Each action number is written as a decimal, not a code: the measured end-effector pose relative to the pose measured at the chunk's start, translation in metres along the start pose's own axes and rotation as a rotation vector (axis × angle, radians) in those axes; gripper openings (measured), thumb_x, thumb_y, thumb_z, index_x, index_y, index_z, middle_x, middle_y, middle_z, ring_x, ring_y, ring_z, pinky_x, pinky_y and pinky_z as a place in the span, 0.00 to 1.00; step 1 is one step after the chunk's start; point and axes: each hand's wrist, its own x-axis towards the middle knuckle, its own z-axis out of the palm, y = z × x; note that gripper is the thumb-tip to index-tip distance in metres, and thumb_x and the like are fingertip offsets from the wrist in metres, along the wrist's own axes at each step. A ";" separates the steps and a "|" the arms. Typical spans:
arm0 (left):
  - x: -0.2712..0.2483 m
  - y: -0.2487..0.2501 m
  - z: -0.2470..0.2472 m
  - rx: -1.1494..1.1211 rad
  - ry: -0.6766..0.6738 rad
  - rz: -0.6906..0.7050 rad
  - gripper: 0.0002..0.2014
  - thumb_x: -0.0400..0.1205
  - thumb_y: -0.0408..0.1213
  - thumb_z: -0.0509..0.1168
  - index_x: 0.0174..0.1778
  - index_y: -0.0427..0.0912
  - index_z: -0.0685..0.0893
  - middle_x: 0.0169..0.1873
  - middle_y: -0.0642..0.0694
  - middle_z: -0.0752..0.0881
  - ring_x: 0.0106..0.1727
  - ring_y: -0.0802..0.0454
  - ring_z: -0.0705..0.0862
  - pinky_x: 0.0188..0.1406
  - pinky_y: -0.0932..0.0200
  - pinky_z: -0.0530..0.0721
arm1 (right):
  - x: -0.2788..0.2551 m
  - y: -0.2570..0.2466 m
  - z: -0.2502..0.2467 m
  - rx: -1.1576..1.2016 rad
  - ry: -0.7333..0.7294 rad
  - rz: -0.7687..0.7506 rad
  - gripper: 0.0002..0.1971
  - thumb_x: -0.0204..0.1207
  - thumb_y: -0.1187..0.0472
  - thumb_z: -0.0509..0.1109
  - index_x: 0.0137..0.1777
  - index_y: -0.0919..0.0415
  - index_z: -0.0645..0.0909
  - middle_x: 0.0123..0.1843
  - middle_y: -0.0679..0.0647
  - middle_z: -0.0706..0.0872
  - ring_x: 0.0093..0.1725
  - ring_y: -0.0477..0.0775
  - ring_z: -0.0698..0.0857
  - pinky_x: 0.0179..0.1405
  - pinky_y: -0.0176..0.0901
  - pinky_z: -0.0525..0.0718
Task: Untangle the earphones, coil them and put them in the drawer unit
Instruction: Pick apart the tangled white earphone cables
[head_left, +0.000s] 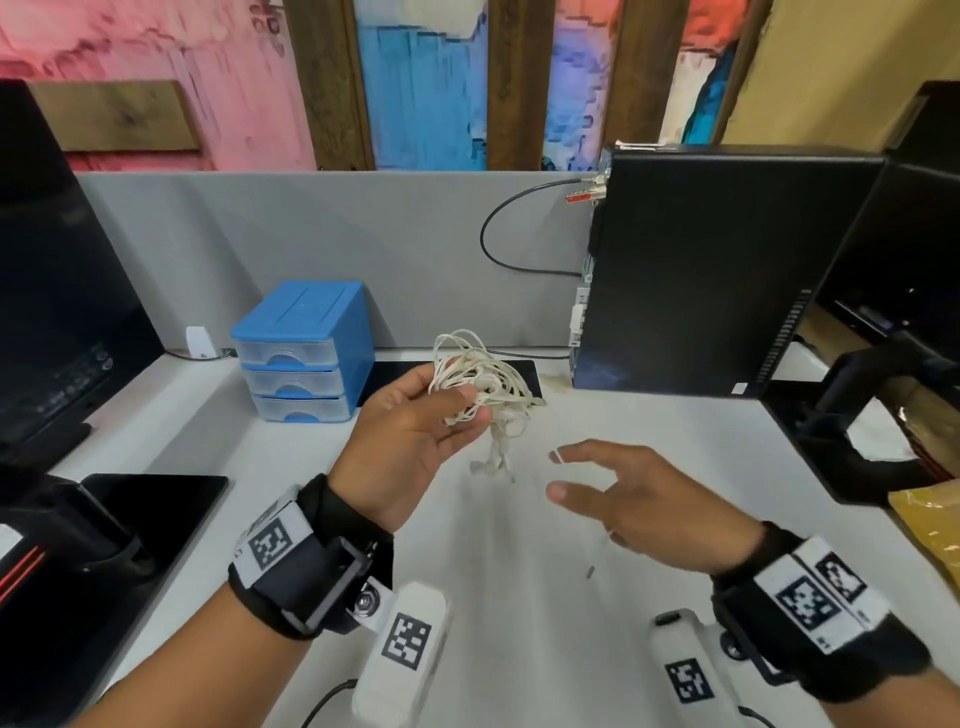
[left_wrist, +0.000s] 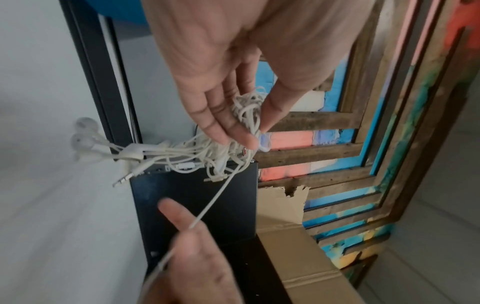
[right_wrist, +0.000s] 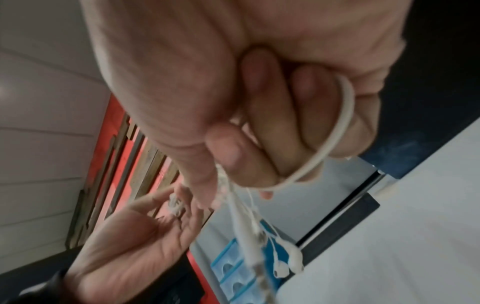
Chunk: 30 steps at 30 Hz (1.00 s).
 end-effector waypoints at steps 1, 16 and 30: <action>-0.001 0.002 0.001 -0.030 -0.025 -0.027 0.09 0.78 0.23 0.66 0.49 0.40 0.86 0.43 0.42 0.90 0.37 0.50 0.88 0.53 0.55 0.88 | 0.001 0.001 0.005 0.005 -0.023 -0.009 0.13 0.79 0.51 0.72 0.62 0.52 0.83 0.20 0.34 0.78 0.15 0.41 0.70 0.21 0.23 0.66; -0.002 0.003 0.000 -0.024 -0.065 -0.110 0.06 0.72 0.36 0.71 0.42 0.41 0.86 0.36 0.44 0.88 0.28 0.55 0.81 0.43 0.56 0.76 | -0.003 -0.004 0.015 0.110 0.107 -0.272 0.13 0.75 0.48 0.69 0.43 0.54 0.92 0.34 0.50 0.86 0.37 0.51 0.79 0.40 0.33 0.78; -0.001 -0.003 -0.003 -0.046 -0.169 -0.065 0.18 0.74 0.31 0.67 0.60 0.33 0.80 0.48 0.38 0.87 0.38 0.52 0.86 0.43 0.58 0.85 | -0.003 -0.008 0.019 0.280 0.200 -0.312 0.09 0.81 0.64 0.69 0.46 0.55 0.92 0.32 0.53 0.88 0.32 0.46 0.82 0.36 0.31 0.79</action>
